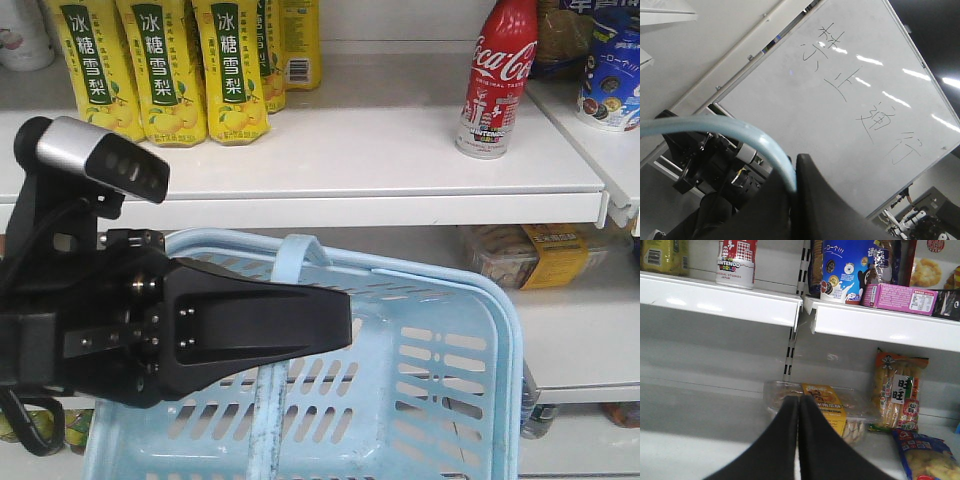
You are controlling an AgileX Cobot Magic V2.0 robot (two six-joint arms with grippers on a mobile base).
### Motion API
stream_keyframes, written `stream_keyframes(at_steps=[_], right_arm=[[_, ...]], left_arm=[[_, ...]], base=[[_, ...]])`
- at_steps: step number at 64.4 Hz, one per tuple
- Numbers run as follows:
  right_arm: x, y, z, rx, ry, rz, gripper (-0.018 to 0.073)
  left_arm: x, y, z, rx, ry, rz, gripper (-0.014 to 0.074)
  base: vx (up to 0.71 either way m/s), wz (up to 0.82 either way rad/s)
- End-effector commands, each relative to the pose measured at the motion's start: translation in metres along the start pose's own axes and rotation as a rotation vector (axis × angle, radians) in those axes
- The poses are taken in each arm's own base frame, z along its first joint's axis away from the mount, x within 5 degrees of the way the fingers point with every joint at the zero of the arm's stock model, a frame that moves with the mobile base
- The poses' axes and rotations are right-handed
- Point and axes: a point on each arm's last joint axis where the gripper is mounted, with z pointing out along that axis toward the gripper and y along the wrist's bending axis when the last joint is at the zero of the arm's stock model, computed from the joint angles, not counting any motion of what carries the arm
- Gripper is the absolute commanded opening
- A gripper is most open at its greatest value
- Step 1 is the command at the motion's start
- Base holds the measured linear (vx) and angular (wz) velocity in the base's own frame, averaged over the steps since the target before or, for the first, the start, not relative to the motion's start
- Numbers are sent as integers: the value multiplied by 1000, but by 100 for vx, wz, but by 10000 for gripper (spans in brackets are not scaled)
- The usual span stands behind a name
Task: Place coke in basket with both arms
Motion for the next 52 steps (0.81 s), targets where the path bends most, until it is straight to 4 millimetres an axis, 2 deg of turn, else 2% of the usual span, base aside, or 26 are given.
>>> stream_keyframes(at_steps=[1, 52], right_arm=[[-4, -1, -1, 21, -80, -7, -2], [-4, -1, -1, 21, -80, -7, -2]], left_arm=[[-6, -28, 0, 169, -16, 25, -6], [-6, -28, 0, 169, -16, 25, -6]], base=[[1, 0], [3, 2]])
